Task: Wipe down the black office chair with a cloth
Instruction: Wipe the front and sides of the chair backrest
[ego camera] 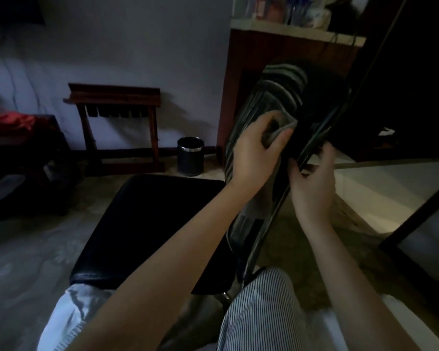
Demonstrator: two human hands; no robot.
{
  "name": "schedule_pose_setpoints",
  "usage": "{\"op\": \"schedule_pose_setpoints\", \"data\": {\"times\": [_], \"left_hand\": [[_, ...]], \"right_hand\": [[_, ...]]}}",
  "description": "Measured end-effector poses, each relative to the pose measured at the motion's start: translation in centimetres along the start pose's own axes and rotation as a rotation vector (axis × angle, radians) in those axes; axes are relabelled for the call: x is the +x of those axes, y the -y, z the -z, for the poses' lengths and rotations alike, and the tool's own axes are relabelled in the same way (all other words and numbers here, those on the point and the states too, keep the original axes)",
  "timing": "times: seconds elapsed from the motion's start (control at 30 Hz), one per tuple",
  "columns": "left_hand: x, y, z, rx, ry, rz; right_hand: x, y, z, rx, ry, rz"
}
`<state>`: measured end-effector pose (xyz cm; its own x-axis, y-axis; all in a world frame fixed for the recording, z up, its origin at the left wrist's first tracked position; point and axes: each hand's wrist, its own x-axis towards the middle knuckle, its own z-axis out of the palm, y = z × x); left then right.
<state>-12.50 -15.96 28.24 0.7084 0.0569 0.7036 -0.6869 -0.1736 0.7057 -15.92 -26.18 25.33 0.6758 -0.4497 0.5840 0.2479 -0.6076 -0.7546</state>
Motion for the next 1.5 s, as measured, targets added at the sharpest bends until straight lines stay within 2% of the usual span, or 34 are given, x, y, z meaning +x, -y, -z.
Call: {"op": "schedule_pose_setpoints", "data": {"times": [0.13,0.37,0.83,0.9,1.0,1.17,1.5], "left_hand": [[1.0,0.9,-1.7,0.151,0.067,-0.056],[-1.0,3.3,-0.9,0.197,0.108,0.057],[-7.1,7.4,5.2,0.093,0.159,0.313],[-6.6,6.2,5.7,0.046,0.104,0.285],[-5.5,3.7,5.6,-0.028,0.078,0.151],[-5.2,2.8,3.9,0.138,0.145,-0.151],[-8.9,8.2,4.8,0.229,0.143,-0.258]], "right_hand": [[0.1,-0.2,0.3,0.000,0.012,0.015],[-0.1,-0.7,0.7,-0.012,0.033,0.030],[-2.5,0.8,0.6,0.007,0.018,0.083],[-3.2,0.6,0.7,0.025,0.053,0.077],[-5.0,-0.2,0.3,0.055,0.097,0.074],[-6.3,-0.9,-0.6,0.153,0.139,0.040],[-6.1,-2.0,-0.8,0.113,0.131,0.110]]}}
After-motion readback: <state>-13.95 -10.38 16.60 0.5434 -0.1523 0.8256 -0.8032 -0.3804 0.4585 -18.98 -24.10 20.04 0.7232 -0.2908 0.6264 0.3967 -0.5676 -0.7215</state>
